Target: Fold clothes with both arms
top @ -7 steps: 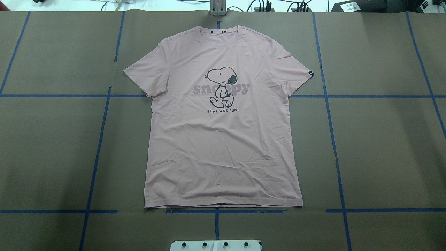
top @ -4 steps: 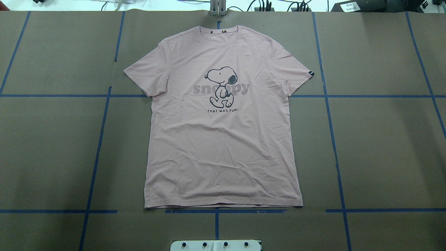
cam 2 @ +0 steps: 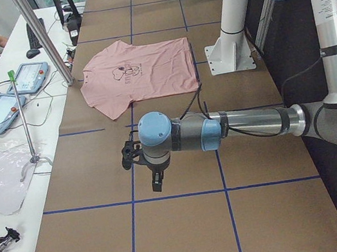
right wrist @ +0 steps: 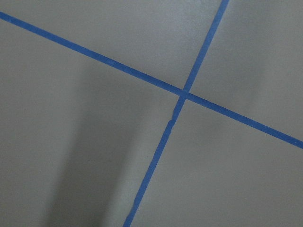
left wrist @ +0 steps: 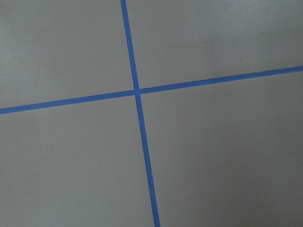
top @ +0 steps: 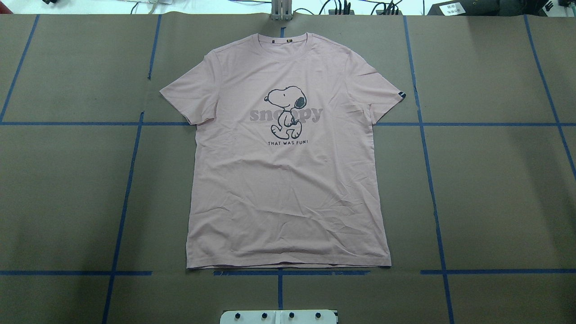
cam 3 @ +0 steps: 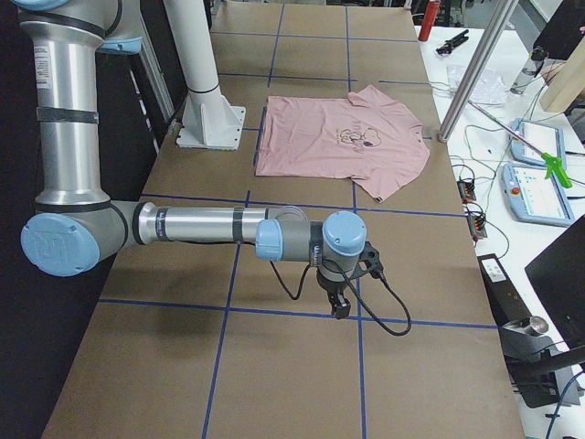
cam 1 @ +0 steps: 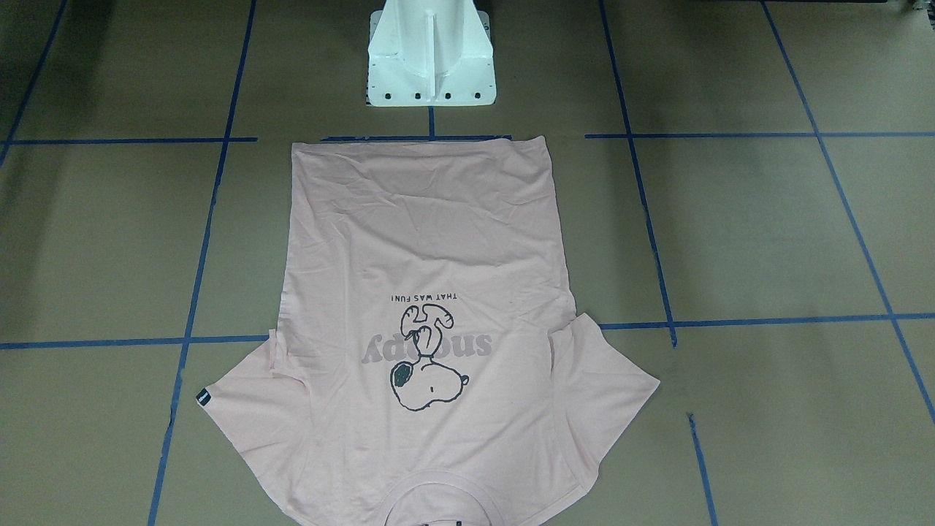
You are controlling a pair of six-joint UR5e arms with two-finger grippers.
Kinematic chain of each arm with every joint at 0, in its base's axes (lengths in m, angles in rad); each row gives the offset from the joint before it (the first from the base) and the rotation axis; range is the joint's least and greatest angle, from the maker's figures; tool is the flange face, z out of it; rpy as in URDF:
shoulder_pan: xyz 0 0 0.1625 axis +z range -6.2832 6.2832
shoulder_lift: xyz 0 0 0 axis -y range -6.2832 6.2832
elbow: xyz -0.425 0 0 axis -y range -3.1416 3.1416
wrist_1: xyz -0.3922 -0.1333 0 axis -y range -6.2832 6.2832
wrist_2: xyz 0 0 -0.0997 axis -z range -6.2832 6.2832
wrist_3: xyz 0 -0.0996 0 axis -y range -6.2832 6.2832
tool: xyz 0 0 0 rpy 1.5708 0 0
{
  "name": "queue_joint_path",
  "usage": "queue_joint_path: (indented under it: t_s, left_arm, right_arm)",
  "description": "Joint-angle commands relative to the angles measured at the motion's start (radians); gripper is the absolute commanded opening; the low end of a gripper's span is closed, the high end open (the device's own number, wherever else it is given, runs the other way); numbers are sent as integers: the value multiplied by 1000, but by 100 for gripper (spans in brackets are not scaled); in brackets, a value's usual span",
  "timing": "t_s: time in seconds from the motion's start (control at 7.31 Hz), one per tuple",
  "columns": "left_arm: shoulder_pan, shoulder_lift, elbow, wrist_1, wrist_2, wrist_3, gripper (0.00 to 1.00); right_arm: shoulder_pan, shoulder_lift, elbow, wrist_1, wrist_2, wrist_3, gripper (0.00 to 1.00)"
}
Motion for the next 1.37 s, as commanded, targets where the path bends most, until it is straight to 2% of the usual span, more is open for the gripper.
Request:
queue_joint_path:
  t_s: [0.0,0.14,0.27,0.55,0.68,0.82,0.96,1.09,1.23]
  left_arm:
    - [9,-2,3,-15,-19,2,100]
    - [13,-2,4,-49,-66,-3,100]
    - [17,-2,4,-78,-85,-3,100]
    - [33,0,6,-83,-87,-6,100]
    - [35,0,6,-83,-87,-9,100]
    - [36,-2,4,-86,-87,-35,100]
    - [40,-3,0,-86,-87,-73,100]
    - [46,-5,-5,-88,-87,-87,100]
    - [46,-3,-5,-88,-88,-89,100]
  right_arm:
    - [-11,-2,1,15,29,68,100]
    - [-59,19,4,49,44,196,100]
    - [-122,53,-14,137,62,347,100]
    - [-278,250,-110,271,55,763,100]
    - [-337,368,-202,332,32,922,100]
    - [-410,459,-270,401,-53,1092,100]
    - [-502,516,-305,486,-195,1253,99]
    - [-565,542,-325,537,-306,1367,96]
    - [-618,582,-368,542,-376,1438,90]
